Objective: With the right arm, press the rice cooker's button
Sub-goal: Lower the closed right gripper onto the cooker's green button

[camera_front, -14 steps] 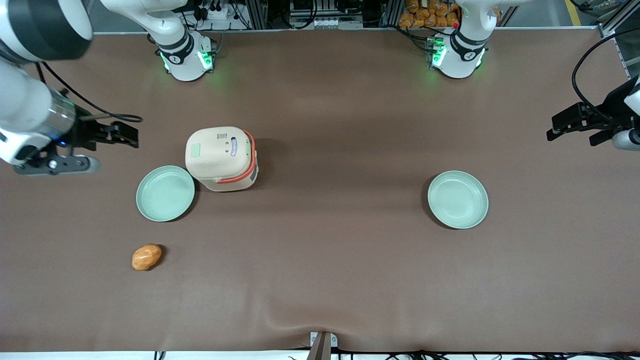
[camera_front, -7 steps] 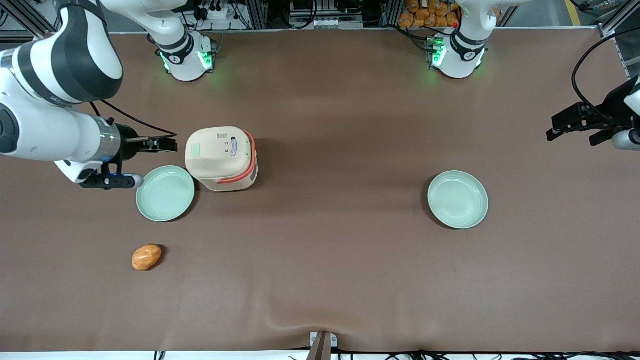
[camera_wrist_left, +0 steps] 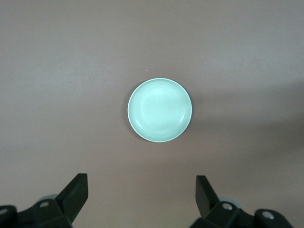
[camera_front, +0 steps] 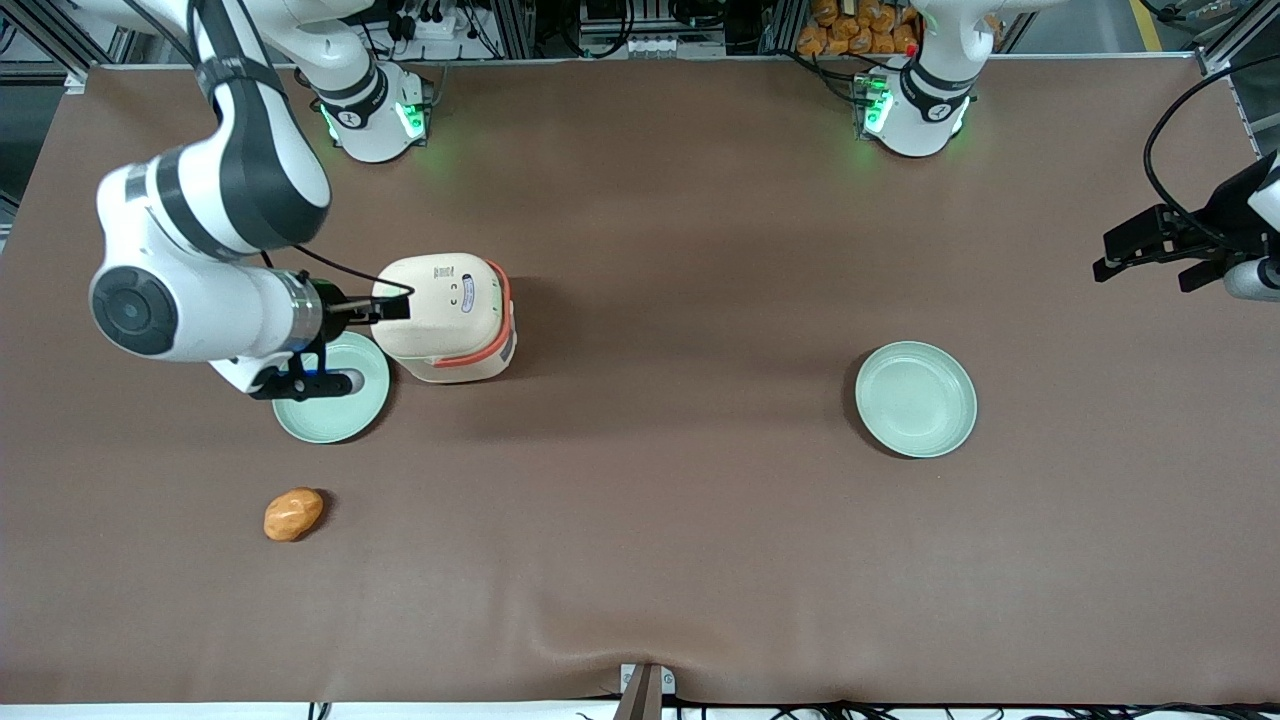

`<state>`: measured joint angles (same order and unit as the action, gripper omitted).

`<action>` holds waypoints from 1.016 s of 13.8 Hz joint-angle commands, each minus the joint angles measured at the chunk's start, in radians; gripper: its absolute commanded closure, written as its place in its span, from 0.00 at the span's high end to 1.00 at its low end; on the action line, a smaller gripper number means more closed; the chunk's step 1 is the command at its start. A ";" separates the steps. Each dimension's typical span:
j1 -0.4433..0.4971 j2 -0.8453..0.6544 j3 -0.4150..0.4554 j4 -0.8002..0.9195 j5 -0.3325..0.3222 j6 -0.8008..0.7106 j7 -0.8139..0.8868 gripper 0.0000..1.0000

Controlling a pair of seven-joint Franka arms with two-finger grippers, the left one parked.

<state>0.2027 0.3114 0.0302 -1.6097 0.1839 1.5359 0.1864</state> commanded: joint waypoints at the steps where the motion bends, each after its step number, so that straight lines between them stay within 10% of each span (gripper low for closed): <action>1: -0.002 -0.011 -0.003 -0.028 0.006 0.007 0.002 0.45; 4: -0.008 -0.011 -0.004 -0.050 0.006 0.006 -0.069 0.00; 14: -0.012 -0.014 -0.004 -0.168 -0.049 0.012 -0.102 0.00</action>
<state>0.1973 0.3166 0.0194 -1.7400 0.1508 1.5360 0.0891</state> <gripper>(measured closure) 0.991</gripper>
